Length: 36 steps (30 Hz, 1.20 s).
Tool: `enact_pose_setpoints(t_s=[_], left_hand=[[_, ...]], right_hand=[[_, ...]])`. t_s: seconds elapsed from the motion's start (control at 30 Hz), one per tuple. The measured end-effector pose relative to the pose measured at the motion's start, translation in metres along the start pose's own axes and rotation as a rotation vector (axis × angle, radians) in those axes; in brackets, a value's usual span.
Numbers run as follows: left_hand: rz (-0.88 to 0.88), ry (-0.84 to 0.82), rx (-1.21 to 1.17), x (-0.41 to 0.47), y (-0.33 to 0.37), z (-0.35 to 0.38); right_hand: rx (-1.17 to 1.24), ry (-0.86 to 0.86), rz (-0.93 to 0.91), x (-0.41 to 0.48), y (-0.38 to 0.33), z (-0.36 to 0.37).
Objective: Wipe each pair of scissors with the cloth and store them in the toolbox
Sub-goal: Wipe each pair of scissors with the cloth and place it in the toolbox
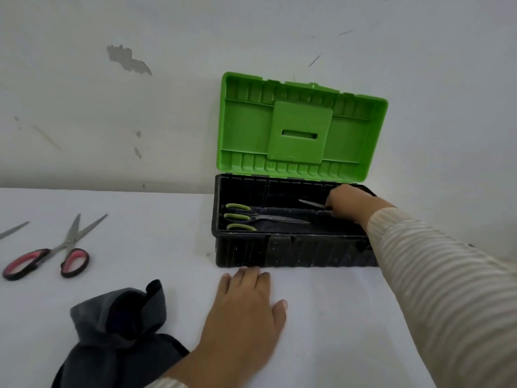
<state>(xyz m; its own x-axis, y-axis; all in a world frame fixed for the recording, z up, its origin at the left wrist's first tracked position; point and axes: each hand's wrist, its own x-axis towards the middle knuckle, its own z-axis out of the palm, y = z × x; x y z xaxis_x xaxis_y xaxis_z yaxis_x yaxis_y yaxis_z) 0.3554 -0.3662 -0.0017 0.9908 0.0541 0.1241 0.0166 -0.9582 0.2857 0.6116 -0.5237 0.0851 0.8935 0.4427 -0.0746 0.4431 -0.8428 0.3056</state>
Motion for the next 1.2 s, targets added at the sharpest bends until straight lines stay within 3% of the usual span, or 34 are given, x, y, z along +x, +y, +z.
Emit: enact_pose_setpoints(t_s=[0.27, 0.37, 0.47, 0.53, 0.63, 0.77, 0.83, 0.93, 1.03, 1.1, 1.2], left_hand=[[-0.014, 0.009, -0.009, 0.004, -0.002, 0.006], [-0.020, -0.002, -0.001, 0.004, -0.001, 0.005], [-0.015, -0.045, -0.063, 0.003, -0.001, 0.001], [-0.028, -0.074, -0.240, 0.002, -0.003, -0.009], [-0.215, -0.046, -0.741, -0.007, -0.013, -0.041], [-0.192, 0.257, -1.094, -0.035, -0.040, -0.096], [-0.179, 0.415, -1.156, -0.051, -0.065, -0.119], [-0.336, 0.536, -0.988, -0.065, -0.120, -0.131], [-0.529, 0.409, -0.600, -0.064, -0.179, -0.121], [-0.574, 0.225, -0.281, -0.060, -0.211, -0.112], [-0.555, 0.119, 0.018, -0.051, -0.241, -0.106]], right_hand=[[-0.004, -0.165, 0.019, 0.021, 0.001, 0.021], [0.054, -0.052, 0.040, -0.002, -0.010, 0.003], [0.372, 0.125, 0.074, -0.038, -0.042, -0.025], [0.619, 0.251, 0.100, -0.069, -0.070, -0.041], [0.951, 0.392, 0.124, -0.112, -0.112, -0.046], [1.142, 0.405, 0.104, -0.156, -0.173, -0.042], [1.047, 0.445, 0.047, -0.172, -0.208, -0.042], [1.090, 0.324, -0.129, -0.194, -0.260, -0.049], [1.046, 0.119, -0.157, -0.205, -0.302, -0.053], [0.914, 0.161, -0.120, -0.204, -0.317, -0.048], [0.899, 0.336, -0.030, -0.204, -0.324, -0.044]])
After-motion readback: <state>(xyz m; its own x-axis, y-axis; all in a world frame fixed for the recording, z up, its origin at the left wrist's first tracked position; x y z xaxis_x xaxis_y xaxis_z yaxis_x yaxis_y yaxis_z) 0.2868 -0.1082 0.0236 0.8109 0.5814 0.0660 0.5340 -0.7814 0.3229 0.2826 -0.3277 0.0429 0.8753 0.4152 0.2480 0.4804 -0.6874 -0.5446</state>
